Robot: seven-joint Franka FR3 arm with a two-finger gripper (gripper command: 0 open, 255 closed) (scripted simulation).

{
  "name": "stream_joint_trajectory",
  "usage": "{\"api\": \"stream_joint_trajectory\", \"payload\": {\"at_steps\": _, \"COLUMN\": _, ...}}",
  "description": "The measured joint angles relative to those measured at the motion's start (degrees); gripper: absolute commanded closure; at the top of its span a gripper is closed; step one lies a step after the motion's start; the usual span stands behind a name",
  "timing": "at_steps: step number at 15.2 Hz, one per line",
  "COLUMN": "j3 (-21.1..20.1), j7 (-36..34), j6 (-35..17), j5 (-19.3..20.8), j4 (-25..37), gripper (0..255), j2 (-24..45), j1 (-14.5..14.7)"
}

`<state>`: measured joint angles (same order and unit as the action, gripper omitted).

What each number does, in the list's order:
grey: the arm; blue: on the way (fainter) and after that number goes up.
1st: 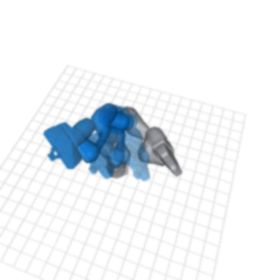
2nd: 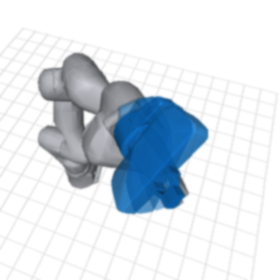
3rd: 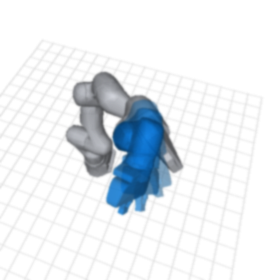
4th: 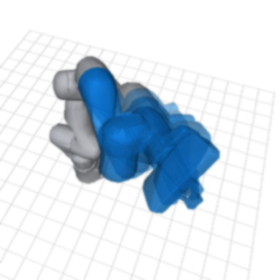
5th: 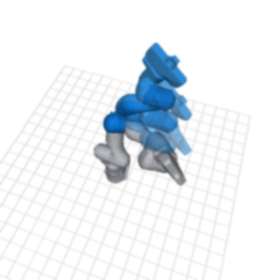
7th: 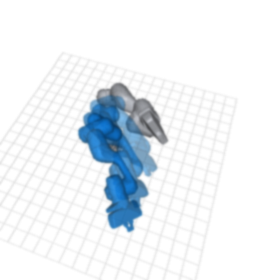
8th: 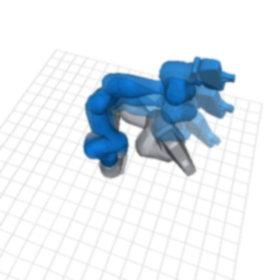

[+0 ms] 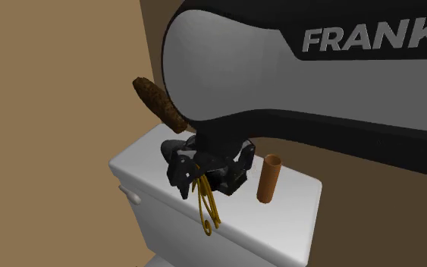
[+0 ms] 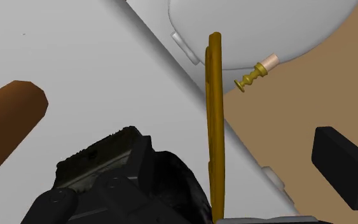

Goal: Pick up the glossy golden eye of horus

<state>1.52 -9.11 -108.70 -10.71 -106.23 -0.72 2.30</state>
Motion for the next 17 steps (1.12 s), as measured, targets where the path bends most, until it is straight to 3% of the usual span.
{"api": "stream_joint_trajectory", "payload": {"at_steps": 6, "j3": 0.0, "j7": 0.8, "j6": -4.3, "j5": -0.5, "j4": -3.3, "gripper": 0, "j2": 1.0, "j1": 0.0}}
{"api": "stream_joint_trajectory", "payload": {"at_steps": 7, "j3": 0.0, "j7": 0.8, "j6": -4.5, "j5": -0.5, "j4": -3.4, "gripper": 255, "j2": 1.1, "j1": 0.0}}
{"api": "stream_joint_trajectory", "payload": {"at_steps": 17, "j3": 0.0, "j7": 0.9, "j6": -4.8, "j5": -0.6, "j4": -3.6, "gripper": 255, "j2": 1.1, "j1": 0.0}}
